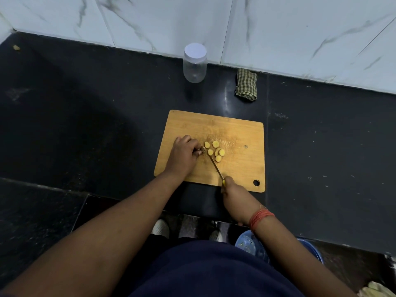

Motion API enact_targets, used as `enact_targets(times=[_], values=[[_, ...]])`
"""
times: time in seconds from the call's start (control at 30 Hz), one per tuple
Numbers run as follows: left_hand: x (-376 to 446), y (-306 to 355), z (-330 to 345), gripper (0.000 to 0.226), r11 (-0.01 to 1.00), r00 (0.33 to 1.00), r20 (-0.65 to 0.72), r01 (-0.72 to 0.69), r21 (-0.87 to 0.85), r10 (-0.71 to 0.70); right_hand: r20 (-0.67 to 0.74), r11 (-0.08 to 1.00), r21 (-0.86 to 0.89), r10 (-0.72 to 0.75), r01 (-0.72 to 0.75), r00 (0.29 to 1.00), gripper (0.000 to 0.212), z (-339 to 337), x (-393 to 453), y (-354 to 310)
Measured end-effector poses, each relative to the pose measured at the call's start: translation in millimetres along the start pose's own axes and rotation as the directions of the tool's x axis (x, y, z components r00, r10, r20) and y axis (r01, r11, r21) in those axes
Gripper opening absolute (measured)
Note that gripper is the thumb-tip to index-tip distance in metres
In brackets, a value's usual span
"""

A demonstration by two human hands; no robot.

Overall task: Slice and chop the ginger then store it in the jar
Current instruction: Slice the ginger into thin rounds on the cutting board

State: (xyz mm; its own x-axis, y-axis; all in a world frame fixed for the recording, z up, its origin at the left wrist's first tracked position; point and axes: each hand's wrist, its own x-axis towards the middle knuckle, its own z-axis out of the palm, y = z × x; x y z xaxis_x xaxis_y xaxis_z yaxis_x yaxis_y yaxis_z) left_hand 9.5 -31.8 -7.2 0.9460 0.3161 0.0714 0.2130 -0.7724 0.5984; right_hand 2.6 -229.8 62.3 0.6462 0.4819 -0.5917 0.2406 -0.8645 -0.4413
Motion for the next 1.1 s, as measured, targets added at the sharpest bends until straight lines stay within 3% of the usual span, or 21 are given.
enact_targets(times=[0.17,0.6,1.1], values=[[1.9,-0.4,-2.8,0.008,1.000,1.000,0.027,0.014,-0.026,-0.014,-0.041,1.000,-0.010,-0.007,0.007,0.999,0.018,-12.2,19.3,-16.1],[7.7,-4.9,-7.2,0.008,0.999,0.998,0.046,-0.048,-0.009,0.049,0.048,0.996,-0.008,0.094,-0.094,0.994,0.048,-12.2,44.7,-31.2],[11.8,-9.8,-8.4,0.007,0.993,0.992,0.072,-0.103,0.049,0.099,0.039,0.998,-0.017,0.057,-0.057,0.998,0.041,-15.3,52.0,-31.4]])
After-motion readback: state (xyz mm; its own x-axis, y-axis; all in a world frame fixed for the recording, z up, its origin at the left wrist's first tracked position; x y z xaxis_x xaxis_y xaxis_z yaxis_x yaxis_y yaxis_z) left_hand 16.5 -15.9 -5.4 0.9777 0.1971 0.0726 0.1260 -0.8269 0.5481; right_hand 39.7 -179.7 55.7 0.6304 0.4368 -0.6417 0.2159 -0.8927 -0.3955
